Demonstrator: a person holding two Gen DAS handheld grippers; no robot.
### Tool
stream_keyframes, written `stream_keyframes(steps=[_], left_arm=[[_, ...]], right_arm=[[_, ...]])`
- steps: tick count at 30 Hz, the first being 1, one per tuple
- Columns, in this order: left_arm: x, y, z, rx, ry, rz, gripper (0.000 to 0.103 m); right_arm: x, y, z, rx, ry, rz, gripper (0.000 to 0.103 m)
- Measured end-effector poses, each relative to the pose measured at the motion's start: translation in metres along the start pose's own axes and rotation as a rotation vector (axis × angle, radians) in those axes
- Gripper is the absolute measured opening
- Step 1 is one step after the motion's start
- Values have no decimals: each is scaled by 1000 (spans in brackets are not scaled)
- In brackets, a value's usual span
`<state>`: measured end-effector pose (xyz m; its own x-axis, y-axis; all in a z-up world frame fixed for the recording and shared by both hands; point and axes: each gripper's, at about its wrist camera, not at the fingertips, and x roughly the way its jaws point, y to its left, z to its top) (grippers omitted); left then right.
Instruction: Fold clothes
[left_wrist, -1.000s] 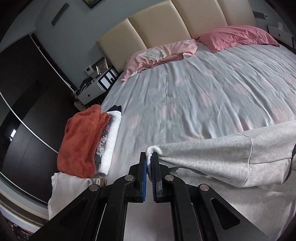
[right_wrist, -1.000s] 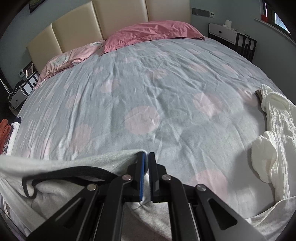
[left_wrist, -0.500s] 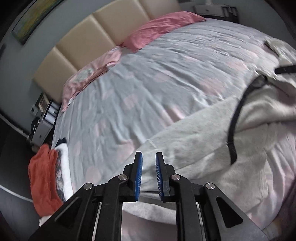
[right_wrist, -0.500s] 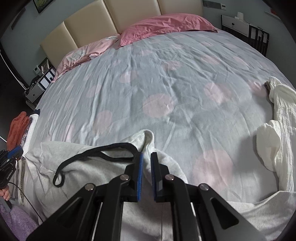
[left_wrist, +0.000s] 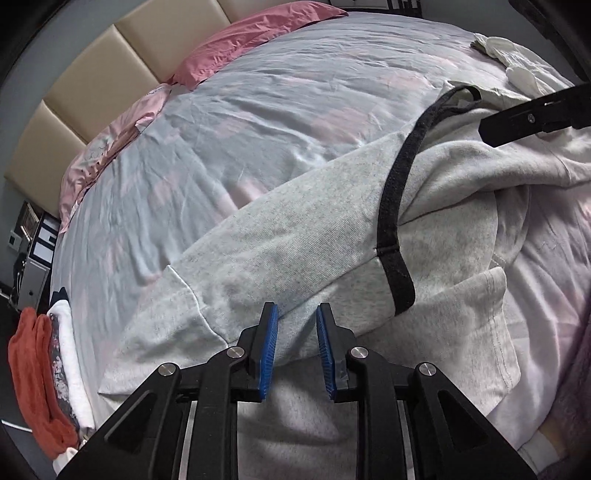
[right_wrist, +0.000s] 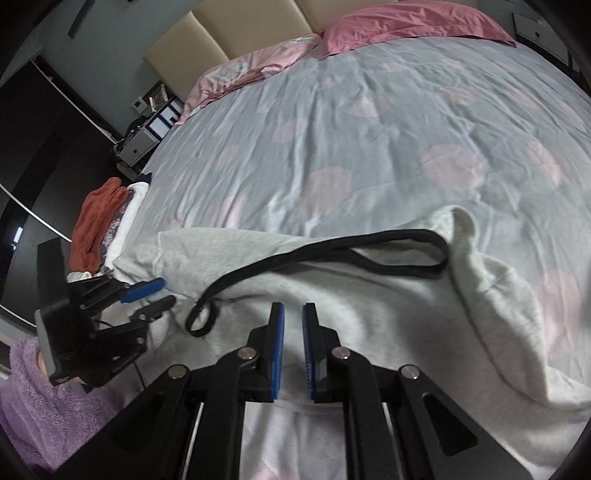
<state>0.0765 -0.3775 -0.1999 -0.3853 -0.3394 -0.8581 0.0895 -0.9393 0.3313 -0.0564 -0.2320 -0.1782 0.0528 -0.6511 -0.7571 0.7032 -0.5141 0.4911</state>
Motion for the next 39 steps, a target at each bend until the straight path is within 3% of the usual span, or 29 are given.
stream_keyframes(steps=[5,7,8,9,12,17,19,22,26,32,39], left_arm=[[10,0,-2,-46,9,-64,23],[8,4,-1,-74,-2,-95,16],[7,6,0,-89,-10,-114,7],[5,8,0,-101,-19,-132,6],[-4,14,1,-127,-59,-183,3],[-11,17,-1,-130,-81,-190,3],[-12,18,-2,-124,-85,-189,3],[-15,18,-4,-117,-90,-189,6],[-19,19,-6,-102,-99,-188,33],[-25,18,-3,42,-99,-117,33],[-23,0,7,384,8,-110,33]], right_arm=[[32,24,-3,20,80,166,13],[45,29,-5,41,115,206,22],[52,31,-6,53,131,222,24],[56,32,-5,65,139,232,24],[70,32,-4,107,153,259,25],[91,30,-2,171,173,289,24],[96,33,-3,159,172,299,15],[92,35,-2,120,141,288,5],[78,35,2,98,83,319,3],[63,44,4,-1,65,306,3],[53,55,4,-94,29,315,3]])
